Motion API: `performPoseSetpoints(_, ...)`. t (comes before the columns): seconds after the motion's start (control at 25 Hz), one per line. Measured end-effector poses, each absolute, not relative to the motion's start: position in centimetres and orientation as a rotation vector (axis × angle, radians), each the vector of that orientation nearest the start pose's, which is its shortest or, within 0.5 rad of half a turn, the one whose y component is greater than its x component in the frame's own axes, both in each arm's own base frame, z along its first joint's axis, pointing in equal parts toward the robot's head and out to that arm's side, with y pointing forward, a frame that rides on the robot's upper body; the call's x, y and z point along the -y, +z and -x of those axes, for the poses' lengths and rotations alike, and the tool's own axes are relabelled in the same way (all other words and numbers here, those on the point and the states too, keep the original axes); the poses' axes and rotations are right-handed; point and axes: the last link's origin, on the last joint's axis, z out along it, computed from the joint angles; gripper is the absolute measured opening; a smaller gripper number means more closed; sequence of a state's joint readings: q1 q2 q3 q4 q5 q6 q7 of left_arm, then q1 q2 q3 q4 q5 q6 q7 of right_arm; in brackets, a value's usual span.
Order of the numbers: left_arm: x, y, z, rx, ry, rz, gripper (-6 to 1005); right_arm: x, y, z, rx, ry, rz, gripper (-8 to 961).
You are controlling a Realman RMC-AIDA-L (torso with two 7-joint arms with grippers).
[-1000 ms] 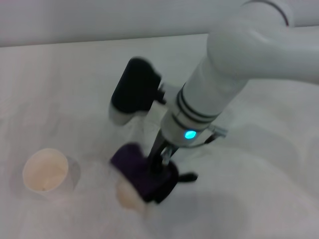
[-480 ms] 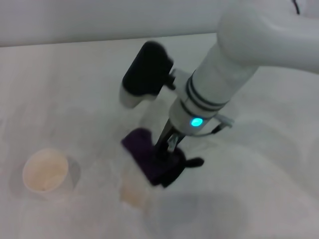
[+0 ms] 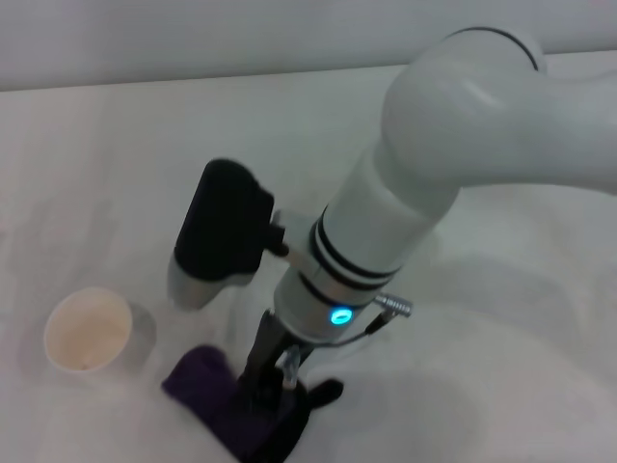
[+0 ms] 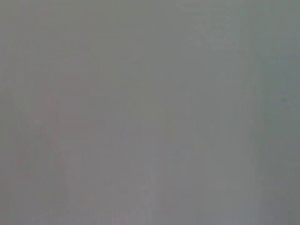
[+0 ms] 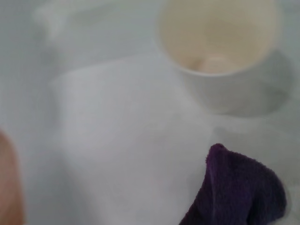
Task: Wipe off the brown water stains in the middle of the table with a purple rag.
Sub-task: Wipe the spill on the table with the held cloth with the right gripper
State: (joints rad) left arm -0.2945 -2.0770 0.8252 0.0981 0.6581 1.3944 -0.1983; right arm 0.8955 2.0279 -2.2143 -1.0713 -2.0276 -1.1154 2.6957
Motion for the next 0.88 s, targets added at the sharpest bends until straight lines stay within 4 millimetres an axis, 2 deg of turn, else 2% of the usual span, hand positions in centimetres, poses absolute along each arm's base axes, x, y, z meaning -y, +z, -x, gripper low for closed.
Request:
performPoseSetpoints(0.12,-27.6,3.2,36.8,0.379,-0.642,1.524,878,-28.5,-15.3,-10.3,-0.507,-0.575,3.107,116)
performPoseSetpoints(0.28,-27.6,3.3,36.9,0.380,-0.639,1.523,878,-28.9,-15.4,-10.9,-0.529,-0.585,3.084,116)
performPoseSetpoints(0.64,-27.3,3.3,37.1,0.387,-0.633,1.520,878,-31.4,-14.8,-12.8,-0.632,-0.606,2.967,115)
performPoseSetpoints(0.8,-27.3,3.3,37.1,0.388,-0.633,1.520,878,-33.4,-14.0,-13.6,-0.671,-0.623,2.854,115)
performPoseSetpoints(0.88,-27.3,3.3,37.1,0.388,-0.632,1.519,878,-33.8,-13.7,-13.8,-0.677,-0.626,2.833,115)
